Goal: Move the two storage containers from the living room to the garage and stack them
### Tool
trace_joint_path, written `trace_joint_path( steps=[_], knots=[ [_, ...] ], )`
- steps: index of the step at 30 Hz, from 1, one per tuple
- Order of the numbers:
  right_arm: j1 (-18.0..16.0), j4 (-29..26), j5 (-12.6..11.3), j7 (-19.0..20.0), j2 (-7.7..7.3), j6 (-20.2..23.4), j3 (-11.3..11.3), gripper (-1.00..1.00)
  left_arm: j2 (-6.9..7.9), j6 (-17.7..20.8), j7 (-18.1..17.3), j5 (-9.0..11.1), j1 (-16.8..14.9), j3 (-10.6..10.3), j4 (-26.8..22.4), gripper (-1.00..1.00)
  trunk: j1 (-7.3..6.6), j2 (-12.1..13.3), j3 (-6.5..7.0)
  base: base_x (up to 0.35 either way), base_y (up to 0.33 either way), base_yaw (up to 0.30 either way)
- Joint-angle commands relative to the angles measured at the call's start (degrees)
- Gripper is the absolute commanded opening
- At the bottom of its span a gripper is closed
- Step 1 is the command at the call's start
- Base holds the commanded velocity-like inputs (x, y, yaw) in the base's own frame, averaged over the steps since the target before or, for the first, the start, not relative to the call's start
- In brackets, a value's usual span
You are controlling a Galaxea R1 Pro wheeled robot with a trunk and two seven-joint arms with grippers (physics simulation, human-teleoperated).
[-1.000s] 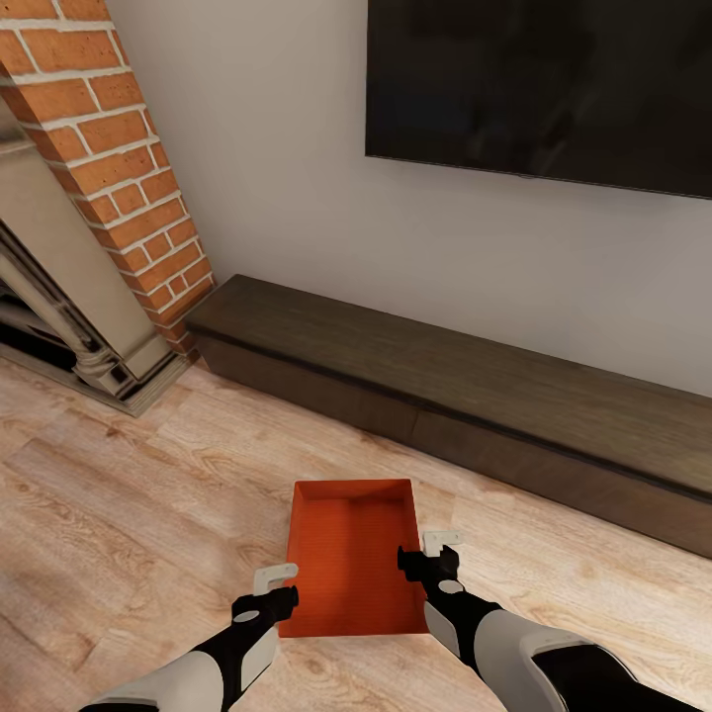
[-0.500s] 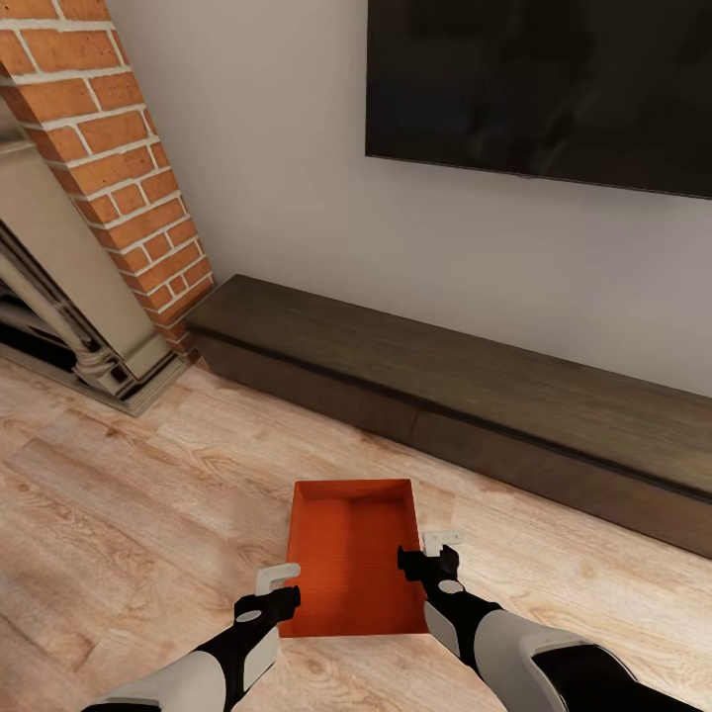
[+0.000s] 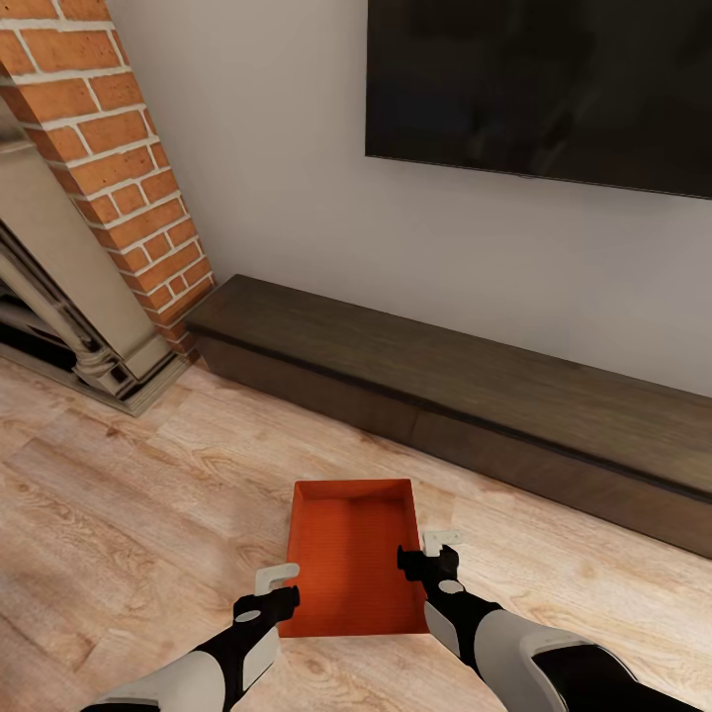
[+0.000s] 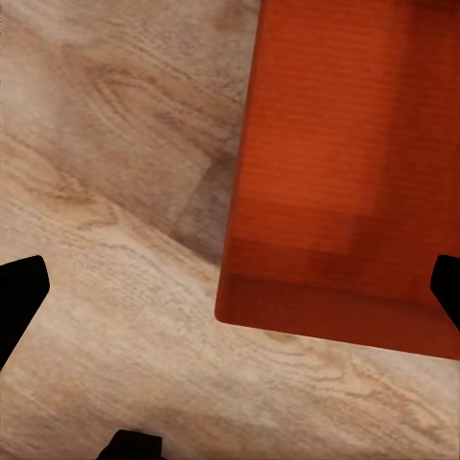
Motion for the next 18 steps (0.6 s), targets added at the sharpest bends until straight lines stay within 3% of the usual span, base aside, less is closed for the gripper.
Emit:
trace_joint_path(
  steps=[1,18],
  knots=[
    [-0.1,0.2,0.0,-0.3,0.01,-0.2,0.4,1.00,0.03,-0.3,0.0,0.6,0.0,0.0,0.1,1.00,0.00,0.0,-0.03,0.000,0.000,0.000],
    [-0.1,0.2,0.3,-0.5,0.06,-0.2,0.4,1.00,0.20,-0.3,0.0,0.4,0.0,-0.5,-0.2,1.00,3.51,-6.4,-2.91,0.000,0.000,0.000]
  ],
)
